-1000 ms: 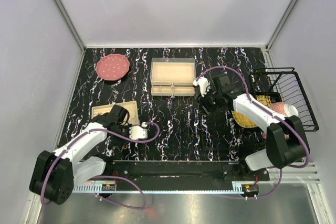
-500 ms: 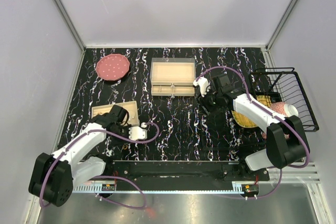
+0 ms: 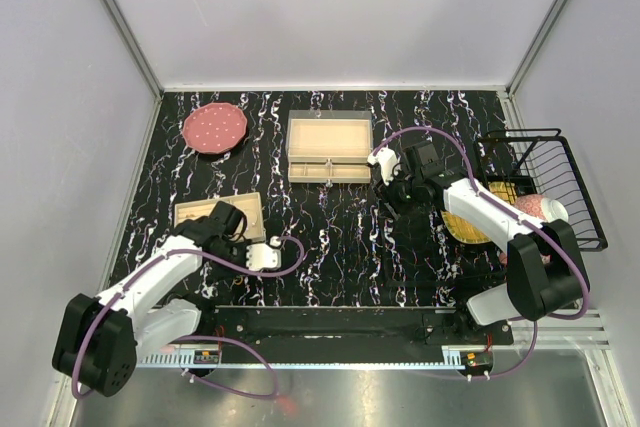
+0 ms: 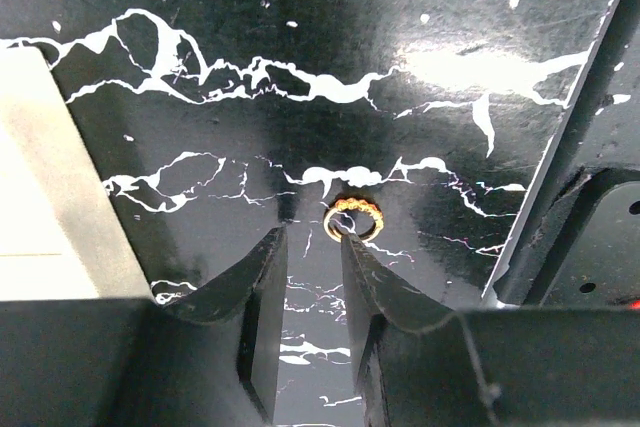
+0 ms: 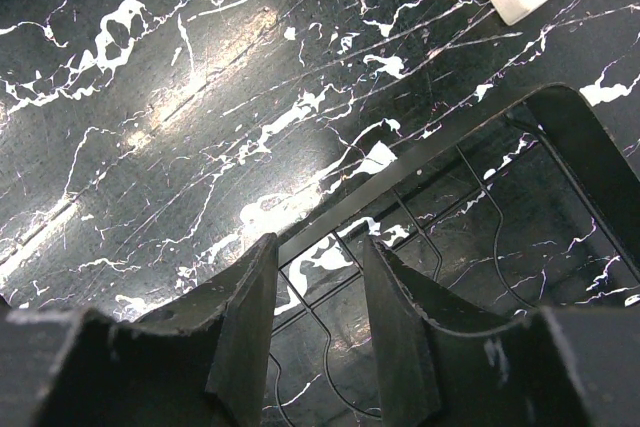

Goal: Organize the mixed jewelry

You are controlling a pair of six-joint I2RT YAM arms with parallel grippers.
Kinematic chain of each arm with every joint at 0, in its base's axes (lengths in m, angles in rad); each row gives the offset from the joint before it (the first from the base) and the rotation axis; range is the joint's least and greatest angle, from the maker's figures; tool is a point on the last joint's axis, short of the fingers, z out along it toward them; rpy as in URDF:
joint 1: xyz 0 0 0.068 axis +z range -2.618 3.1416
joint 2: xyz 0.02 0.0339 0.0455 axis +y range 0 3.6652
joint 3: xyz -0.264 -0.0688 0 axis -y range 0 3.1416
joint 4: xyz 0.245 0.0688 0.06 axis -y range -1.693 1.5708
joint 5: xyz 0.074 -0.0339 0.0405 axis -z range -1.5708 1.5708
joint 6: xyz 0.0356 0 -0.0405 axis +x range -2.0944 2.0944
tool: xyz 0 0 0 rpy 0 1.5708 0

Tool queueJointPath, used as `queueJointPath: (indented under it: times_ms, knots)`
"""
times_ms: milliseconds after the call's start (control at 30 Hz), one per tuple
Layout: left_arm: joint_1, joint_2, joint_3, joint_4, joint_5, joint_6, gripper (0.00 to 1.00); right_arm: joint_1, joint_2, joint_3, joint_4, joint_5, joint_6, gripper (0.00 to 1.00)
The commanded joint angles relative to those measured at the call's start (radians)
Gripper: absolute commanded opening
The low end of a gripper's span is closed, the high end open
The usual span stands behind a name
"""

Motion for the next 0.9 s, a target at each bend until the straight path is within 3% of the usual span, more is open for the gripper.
queueJointPath:
  times_ms: [0, 867]
  knots:
    - [-0.017, -0.003, 0.026, 0.010, 0.043, 0.008, 0.31, -0.004, 0.006, 0.025, 0.005, 0.018, -0.014, 0.46]
    - [-0.105, -0.012, -0.057, 0.078, -0.030, 0.001, 0.32, -0.004, 0.008, 0.026, 0.002, 0.023, -0.014, 0.47]
